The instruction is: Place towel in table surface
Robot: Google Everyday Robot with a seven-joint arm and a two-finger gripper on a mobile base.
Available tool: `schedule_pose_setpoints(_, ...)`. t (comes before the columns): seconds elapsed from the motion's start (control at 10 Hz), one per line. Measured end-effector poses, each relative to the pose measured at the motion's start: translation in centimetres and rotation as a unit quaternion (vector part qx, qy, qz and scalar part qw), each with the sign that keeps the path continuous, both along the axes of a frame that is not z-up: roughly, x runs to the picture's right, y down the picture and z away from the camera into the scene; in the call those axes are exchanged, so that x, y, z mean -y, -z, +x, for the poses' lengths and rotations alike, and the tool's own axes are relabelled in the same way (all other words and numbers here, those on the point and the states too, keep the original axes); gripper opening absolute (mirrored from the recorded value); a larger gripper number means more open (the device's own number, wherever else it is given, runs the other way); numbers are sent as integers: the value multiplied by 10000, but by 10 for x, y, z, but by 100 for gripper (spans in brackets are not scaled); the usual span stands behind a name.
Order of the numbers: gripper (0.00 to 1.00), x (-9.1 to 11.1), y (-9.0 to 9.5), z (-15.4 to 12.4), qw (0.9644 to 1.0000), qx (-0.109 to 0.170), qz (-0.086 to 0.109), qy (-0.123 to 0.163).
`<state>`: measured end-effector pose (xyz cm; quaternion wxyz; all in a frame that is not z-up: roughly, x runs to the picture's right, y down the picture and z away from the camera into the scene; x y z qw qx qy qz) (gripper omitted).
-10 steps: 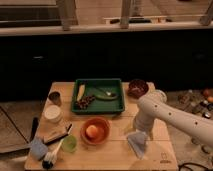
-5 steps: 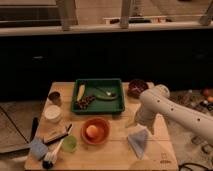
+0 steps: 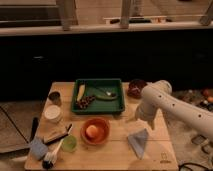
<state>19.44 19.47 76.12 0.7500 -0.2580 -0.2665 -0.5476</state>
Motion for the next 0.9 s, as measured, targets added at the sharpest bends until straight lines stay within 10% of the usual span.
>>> schedule_pose_setpoints(0.9,80,0,0,0,10000,-3,3,-5)
